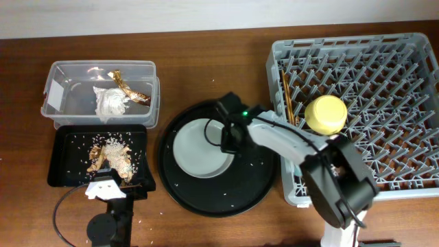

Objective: Sort waste into correct bins and load items into the dishwasher rack
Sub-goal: 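Grasp the white plate by its rim with the right gripper and lift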

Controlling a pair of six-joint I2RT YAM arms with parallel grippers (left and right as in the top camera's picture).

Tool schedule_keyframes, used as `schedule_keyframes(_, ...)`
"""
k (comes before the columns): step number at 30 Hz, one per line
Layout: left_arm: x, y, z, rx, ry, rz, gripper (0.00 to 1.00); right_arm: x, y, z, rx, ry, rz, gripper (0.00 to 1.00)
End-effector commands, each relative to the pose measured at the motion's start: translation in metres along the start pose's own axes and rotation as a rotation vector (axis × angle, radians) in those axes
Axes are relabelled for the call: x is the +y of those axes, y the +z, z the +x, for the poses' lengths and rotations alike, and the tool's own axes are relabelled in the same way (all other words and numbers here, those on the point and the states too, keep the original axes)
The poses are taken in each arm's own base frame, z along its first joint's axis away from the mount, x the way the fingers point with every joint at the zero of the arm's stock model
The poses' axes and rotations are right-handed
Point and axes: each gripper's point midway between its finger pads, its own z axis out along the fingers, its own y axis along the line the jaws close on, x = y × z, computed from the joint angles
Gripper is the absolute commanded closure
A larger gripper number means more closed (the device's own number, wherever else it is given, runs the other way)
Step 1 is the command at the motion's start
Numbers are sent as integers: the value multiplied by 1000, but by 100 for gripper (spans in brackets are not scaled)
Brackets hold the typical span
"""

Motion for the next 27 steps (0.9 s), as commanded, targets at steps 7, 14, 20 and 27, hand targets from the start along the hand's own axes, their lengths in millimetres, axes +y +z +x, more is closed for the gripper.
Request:
schedule_keyframes(7,-1,0,2,2,20,7,1,-203,-335,-101,-997,74,591,96)
schedule_keyframes(14,-1,0,2,2,20,7,1,-317,-356,-108,-865,201,1063,96)
schedule_keyframes(20,-1,0,2,2,20,7,1,-327,-293,-146,-704,134,1191,96)
schedule_keyframes(27,-1,0,2,2,20,7,1,-295,-292,-180,-860,84,1065,96)
